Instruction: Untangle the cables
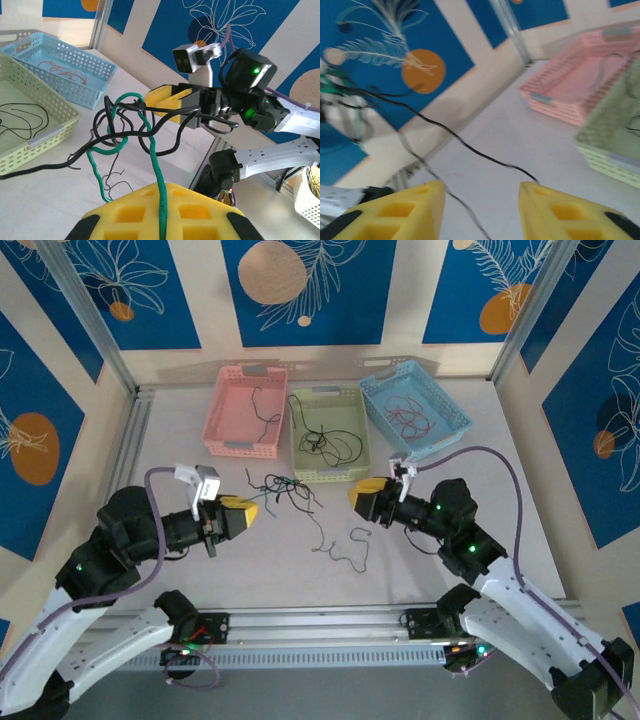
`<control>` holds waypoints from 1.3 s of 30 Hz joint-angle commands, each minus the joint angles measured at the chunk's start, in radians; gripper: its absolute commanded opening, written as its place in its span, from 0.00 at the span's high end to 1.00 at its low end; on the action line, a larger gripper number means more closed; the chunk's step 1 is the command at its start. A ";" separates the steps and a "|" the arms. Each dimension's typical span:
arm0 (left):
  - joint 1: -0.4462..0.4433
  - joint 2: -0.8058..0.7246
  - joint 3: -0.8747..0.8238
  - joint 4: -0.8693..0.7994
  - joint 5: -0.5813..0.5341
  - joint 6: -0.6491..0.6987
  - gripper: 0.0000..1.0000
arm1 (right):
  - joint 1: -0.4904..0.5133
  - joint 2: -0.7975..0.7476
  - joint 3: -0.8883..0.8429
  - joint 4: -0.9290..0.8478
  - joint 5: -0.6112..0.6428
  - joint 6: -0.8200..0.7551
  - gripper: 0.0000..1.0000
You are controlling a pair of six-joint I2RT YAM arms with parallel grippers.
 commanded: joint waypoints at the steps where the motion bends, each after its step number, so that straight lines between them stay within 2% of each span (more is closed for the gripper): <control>1: -0.001 0.002 -0.005 0.058 0.026 -0.020 1.00 | 0.091 0.056 0.048 0.080 -0.025 0.049 0.56; 5: -0.001 0.003 -0.004 0.061 0.032 -0.025 1.00 | 0.167 0.160 0.116 0.091 0.006 0.029 0.47; 9: 0.000 0.002 -0.002 0.053 0.029 -0.021 1.00 | 0.205 0.250 0.189 0.098 -0.022 0.035 0.48; 18: -0.001 0.002 -0.004 0.042 0.032 -0.013 1.00 | 0.240 0.293 0.246 0.080 0.007 -0.004 0.50; 20: -0.001 0.002 -0.004 0.042 0.032 -0.013 1.00 | 0.246 0.294 0.245 0.080 0.015 -0.009 0.54; 23: -0.001 0.004 -0.004 0.041 0.033 -0.011 1.00 | 0.247 0.296 0.250 0.077 0.018 -0.017 0.66; 32: -0.001 0.012 -0.011 0.046 0.045 -0.014 1.00 | 0.253 0.309 0.266 0.070 0.006 -0.034 0.73; 34: -0.001 0.012 -0.013 0.048 0.046 -0.014 1.00 | 0.254 0.313 0.272 0.070 0.004 -0.036 0.79; 37: -0.001 0.010 -0.015 0.045 0.041 -0.013 1.00 | 0.254 0.314 0.274 0.070 0.004 -0.040 0.97; 39: -0.001 0.005 -0.013 0.039 0.027 -0.009 1.00 | 0.257 0.313 0.273 0.063 0.007 -0.042 1.00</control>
